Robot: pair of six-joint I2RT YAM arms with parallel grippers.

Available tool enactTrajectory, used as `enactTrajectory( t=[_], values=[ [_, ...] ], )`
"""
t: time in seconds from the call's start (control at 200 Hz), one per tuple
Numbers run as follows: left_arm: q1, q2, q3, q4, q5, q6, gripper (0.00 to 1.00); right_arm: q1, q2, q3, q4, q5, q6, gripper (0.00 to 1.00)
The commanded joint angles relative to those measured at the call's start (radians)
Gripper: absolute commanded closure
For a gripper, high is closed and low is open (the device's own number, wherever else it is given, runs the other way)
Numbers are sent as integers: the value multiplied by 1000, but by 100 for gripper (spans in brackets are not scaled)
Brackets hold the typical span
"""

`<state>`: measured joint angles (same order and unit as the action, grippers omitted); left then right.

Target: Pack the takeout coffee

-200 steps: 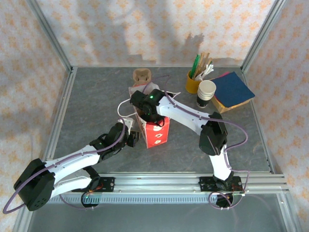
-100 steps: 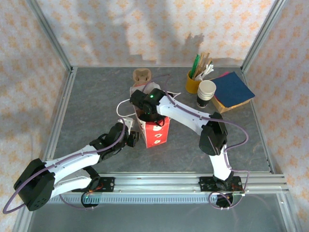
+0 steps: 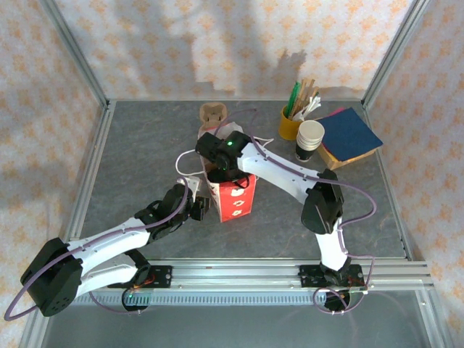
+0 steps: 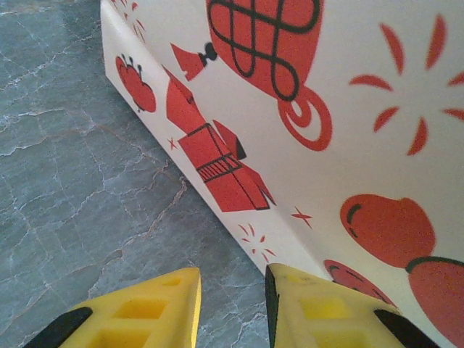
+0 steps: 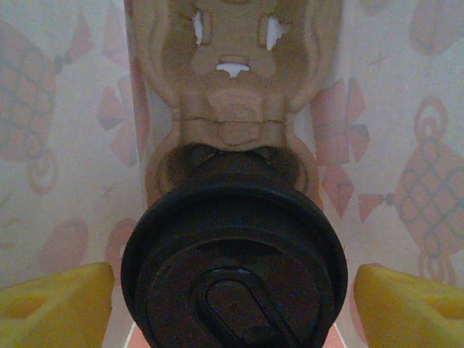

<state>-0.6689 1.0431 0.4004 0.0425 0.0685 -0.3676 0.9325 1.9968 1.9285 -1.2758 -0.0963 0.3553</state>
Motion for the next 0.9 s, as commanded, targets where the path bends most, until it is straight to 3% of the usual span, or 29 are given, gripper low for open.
enactTrajectory(
  t=[0.0,0.896],
  values=[
    [-9,-6,3,8,-24,4,68,3,-53,27,-33,40,14,15],
    [-9,-18,15,-11,-32,3,68,7,-76,23,-31,78,22,15]
  ],
)
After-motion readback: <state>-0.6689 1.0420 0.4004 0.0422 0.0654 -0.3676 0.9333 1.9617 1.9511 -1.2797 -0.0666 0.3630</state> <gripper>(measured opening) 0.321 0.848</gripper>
